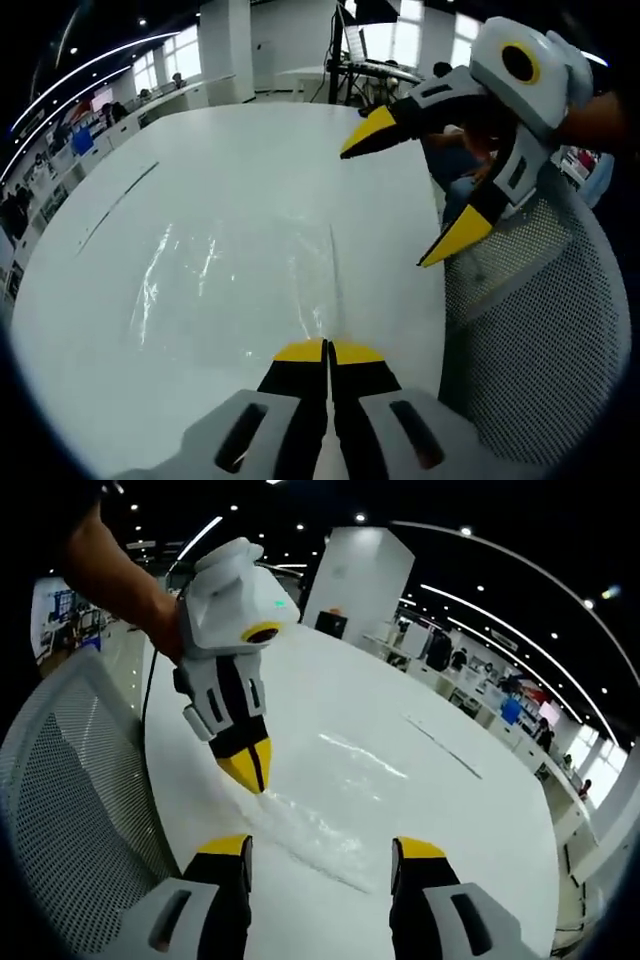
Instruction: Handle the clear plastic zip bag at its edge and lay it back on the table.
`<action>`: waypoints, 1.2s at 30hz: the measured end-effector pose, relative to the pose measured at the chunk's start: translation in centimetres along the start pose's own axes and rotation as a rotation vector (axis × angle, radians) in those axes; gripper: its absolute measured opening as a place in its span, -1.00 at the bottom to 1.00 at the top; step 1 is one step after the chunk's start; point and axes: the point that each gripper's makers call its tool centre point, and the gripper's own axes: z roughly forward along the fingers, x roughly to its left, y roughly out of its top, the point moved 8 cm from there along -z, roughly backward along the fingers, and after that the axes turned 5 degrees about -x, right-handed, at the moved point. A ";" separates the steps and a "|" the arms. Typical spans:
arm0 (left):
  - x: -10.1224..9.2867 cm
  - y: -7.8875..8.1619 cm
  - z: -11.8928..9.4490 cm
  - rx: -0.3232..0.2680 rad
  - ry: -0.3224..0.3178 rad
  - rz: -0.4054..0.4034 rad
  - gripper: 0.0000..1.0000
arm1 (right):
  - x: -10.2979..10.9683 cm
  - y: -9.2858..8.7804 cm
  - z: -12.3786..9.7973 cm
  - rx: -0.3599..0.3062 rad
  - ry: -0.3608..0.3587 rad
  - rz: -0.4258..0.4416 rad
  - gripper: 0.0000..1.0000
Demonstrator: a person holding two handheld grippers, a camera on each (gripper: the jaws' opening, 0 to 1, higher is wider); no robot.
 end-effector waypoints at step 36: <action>-2.0 -1.7 0.1 0.102 -0.033 0.152 -0.91 | 2.4 -0.3 1.6 0.033 0.083 -0.055 0.00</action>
